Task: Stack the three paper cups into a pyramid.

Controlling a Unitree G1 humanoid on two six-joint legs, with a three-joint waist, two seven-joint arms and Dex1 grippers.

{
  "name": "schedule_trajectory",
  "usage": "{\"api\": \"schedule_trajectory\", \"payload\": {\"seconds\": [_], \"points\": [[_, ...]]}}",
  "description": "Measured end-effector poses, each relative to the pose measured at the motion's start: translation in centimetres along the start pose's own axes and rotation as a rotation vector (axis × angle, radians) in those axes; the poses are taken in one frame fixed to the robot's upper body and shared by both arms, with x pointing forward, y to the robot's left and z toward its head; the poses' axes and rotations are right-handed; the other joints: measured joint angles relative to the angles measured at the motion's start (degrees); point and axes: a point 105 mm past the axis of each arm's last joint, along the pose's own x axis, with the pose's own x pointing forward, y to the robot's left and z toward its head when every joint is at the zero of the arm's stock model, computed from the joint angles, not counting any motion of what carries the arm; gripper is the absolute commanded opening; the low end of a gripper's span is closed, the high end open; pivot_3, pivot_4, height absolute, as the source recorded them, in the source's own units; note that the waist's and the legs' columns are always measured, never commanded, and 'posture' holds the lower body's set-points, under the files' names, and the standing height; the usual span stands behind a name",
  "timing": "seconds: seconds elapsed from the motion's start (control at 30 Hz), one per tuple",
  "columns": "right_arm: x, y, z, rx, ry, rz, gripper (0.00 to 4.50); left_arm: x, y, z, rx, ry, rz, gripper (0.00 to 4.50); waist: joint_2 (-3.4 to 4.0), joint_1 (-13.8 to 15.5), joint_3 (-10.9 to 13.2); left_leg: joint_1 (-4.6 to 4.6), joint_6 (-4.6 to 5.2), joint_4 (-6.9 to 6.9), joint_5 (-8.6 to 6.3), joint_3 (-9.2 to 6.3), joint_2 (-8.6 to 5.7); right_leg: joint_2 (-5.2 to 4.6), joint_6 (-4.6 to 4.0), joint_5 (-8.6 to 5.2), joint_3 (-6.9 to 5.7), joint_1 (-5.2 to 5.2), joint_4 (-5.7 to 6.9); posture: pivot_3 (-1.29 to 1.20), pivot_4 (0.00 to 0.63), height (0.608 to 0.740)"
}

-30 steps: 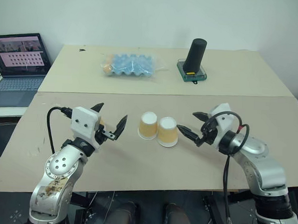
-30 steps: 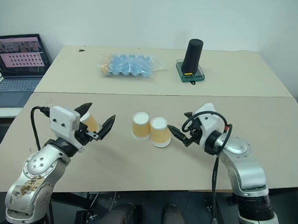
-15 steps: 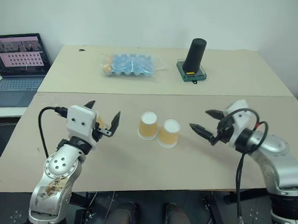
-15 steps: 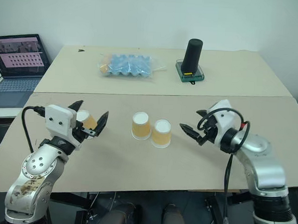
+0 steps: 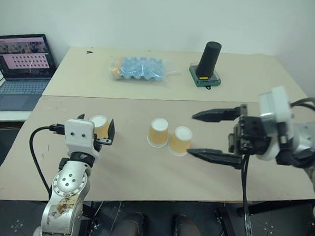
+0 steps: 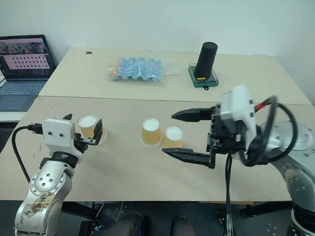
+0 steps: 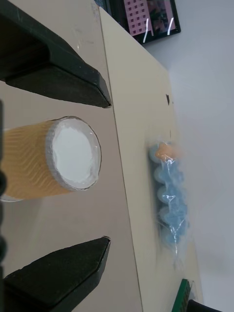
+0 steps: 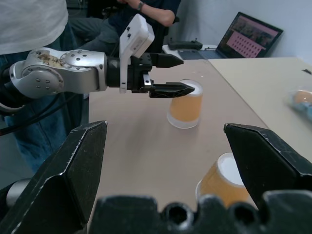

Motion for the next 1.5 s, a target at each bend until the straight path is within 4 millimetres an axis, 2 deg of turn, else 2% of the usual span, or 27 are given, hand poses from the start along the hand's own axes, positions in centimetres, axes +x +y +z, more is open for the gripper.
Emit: {"api": "schedule_trajectory", "payload": {"seconds": [0.13, 0.23, 0.43, 0.7, 1.4, 1.5], "points": [[1.2, -0.1, -1.8, 0.011, 0.061, 0.005, 4.47, 0.3, 0.6, -1.6, -0.021, 0.059, 0.018, 4.50, 0.00, 0.23, 0.00, -0.07, -0.01, 0.00, 0.01, 0.01, 0.00, 0.03, 0.00, 0.00, 0.00, -0.12, 0.03, 0.00, 0.150, 0.740], [1.2, -0.5, -2.3, 0.012, 0.070, -0.009, 4.47, 0.6, 0.9, -2.0, -0.023, 0.073, 0.023, 4.50, 0.00, 0.63, 0.00, -0.07, -0.01, 0.00, 0.01, 0.01, -0.01, 0.03, -0.01, 0.00, 0.00, -0.12, 0.03, 0.00, 0.150, 0.740], [1.1, -0.6, -2.4, 0.008, 0.070, -0.016, 4.47, 1.5, 1.3, -1.8, -0.033, 0.061, 0.024, 4.50, 0.00, 0.93, 0.00, -0.07, -0.01, 0.00, 0.00, 0.01, -0.01, 0.03, -0.01, 0.00, 0.00, -0.11, 0.01, 0.00, 0.150, 0.740], [1.0, -0.7, -2.6, 0.017, 0.071, -0.028, 4.47, 2.8, 0.6, -2.4, -0.083, 0.083, -0.048, 4.50, 0.00, 0.90, 0.00, -0.07, -0.01, 0.00, 0.01, 0.01, -0.01, 0.04, -0.01, 0.01, 0.00, -0.12, 0.02, 0.00, 0.150, 0.740], [0.6, -1.2, -2.6, 0.017, 0.068, -0.087, 4.47, 4.0, 0.6, -3.2, -0.074, 0.108, -0.083, 4.50, 0.00, 0.82, 0.00, -0.08, -0.01, 0.00, 0.01, 0.01, -0.01, 0.04, -0.02, 0.01, 0.01, -0.15, 0.04, 0.00, 0.150, 0.740], [0.6, -1.3, -2.6, 0.016, 0.068, -0.090, 4.50, 4.1, 0.7, -3.2, -0.073, 0.105, -0.083, 3.72, 0.00, 0.82, 0.00, -0.08, -0.01, 0.00, 0.01, 0.01, -0.01, 0.04, -0.02, 0.01, 0.01, -0.15, 0.04, 0.00, 0.150, 0.740]]}}
